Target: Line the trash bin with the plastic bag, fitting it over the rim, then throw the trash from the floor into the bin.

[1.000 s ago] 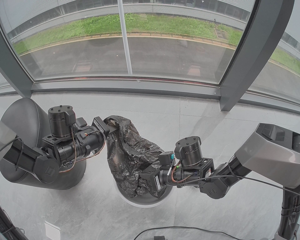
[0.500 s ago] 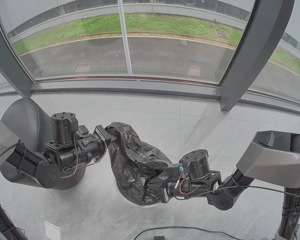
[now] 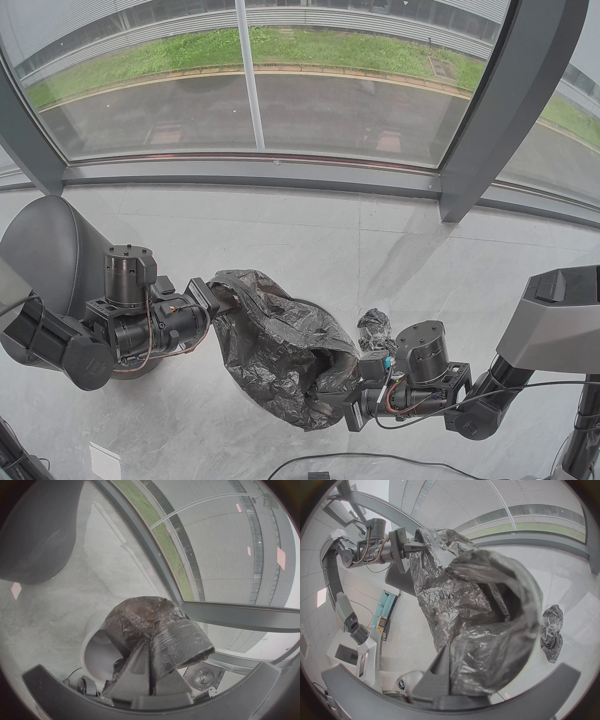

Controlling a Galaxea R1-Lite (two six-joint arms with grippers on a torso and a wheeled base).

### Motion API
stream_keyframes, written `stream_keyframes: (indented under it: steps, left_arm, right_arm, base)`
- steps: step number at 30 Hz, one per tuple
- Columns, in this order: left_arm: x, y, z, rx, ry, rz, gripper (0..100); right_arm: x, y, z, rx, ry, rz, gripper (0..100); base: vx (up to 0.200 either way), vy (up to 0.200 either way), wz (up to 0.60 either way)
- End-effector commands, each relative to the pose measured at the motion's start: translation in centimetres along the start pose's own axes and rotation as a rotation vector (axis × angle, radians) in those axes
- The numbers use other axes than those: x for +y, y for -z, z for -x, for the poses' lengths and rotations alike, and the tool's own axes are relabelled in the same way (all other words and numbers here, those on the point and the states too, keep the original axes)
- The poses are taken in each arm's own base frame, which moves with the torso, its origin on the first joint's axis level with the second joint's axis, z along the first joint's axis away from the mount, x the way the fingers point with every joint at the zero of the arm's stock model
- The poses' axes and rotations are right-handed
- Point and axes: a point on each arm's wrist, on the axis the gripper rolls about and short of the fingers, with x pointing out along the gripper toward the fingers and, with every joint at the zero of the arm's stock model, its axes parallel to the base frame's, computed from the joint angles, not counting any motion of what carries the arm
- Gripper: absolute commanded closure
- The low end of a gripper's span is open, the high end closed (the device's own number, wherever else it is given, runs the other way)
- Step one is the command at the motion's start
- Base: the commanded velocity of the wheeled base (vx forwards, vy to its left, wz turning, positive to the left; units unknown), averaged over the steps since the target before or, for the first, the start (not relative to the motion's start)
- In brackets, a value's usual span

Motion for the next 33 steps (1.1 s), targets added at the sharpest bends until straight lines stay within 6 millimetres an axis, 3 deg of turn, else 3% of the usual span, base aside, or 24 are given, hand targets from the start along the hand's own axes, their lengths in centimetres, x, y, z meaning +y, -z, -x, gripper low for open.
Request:
stream_keyframes:
  steps: [1,14,33]
  left_arm:
    - [0.2,0.4,0.3,0.016,-0.021,0.003,100]
    - [3.5,1.5,-1.9,0.043,-0.225,-0.038,100]
    - [4.8,2.1,-2.5,0.078,-0.316,-0.120,100]
  right_arm:
    - [0.1,0.3,0.5,0.012,0.001,-0.003,100]
    - [-2.0,0.1,-0.4,-0.022,0.052,-0.001,100]
    - [-3.6,-0.1,0.2,-0.047,0.183,-0.018,100]
  base:
    - [0.000,0.000,0.00]
    - [0.000,0.000,0.00]
    - [0.000,0.000,0.00]
